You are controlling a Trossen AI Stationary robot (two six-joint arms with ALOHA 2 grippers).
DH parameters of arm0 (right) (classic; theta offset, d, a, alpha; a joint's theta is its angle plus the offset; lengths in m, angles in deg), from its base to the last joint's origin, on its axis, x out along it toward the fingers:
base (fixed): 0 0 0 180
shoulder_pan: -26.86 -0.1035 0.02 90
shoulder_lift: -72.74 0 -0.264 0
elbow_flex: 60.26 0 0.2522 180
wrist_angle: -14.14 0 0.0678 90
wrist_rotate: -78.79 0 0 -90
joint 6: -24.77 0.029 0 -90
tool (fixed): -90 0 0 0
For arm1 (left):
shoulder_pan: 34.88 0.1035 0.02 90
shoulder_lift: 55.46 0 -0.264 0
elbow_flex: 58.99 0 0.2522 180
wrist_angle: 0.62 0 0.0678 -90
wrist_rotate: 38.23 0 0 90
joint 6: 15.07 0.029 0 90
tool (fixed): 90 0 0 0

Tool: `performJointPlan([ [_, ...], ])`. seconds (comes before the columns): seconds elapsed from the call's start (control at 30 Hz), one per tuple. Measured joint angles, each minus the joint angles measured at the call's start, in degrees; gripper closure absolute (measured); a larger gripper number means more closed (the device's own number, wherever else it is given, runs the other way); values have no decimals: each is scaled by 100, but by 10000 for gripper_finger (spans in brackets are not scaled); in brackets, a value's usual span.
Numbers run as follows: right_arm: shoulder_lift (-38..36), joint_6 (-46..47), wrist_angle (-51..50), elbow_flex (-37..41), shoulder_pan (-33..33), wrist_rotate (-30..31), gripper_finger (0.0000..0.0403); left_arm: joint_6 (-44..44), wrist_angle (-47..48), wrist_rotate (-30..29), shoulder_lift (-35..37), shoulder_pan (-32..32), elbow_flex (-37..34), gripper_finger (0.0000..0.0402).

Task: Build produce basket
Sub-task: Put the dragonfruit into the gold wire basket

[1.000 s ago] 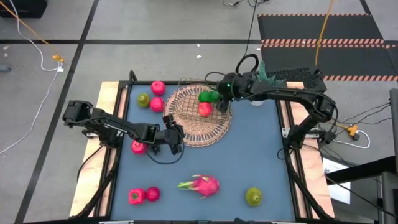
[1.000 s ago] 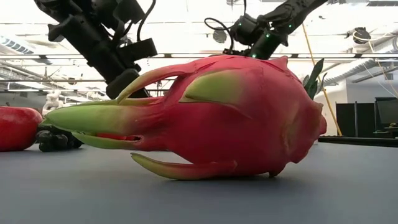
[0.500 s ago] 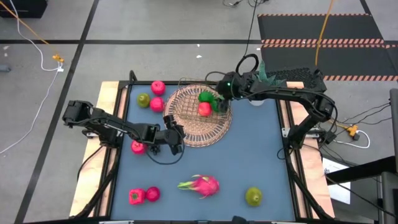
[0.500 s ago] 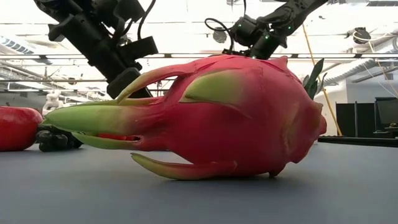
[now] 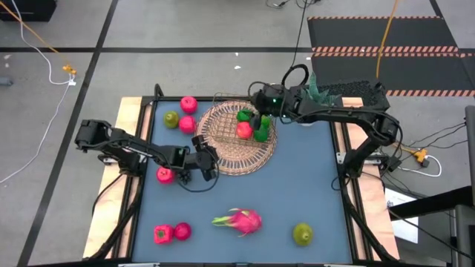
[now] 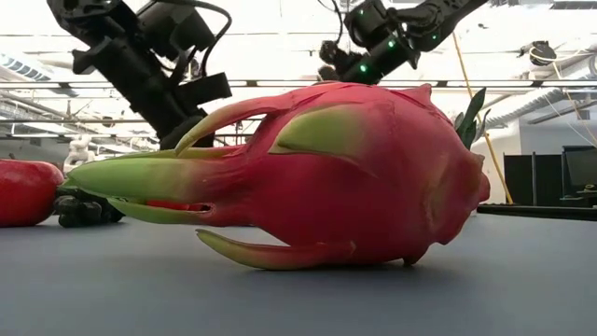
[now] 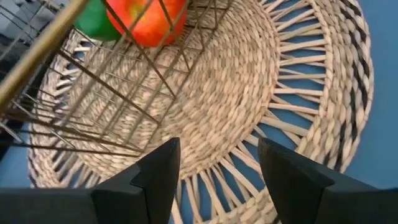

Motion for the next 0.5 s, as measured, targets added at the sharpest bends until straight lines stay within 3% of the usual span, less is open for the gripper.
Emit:
performJointPlan([
  [0.2, 0, -74, 645, 0, -529, -589, 126, -241, -75, 7, 0, -151, -98, 183],
  [0.5, -1, 70, 591, 0, -1530, -958, 126, -494, -123, 8, 0, -594, -58, 183],
])
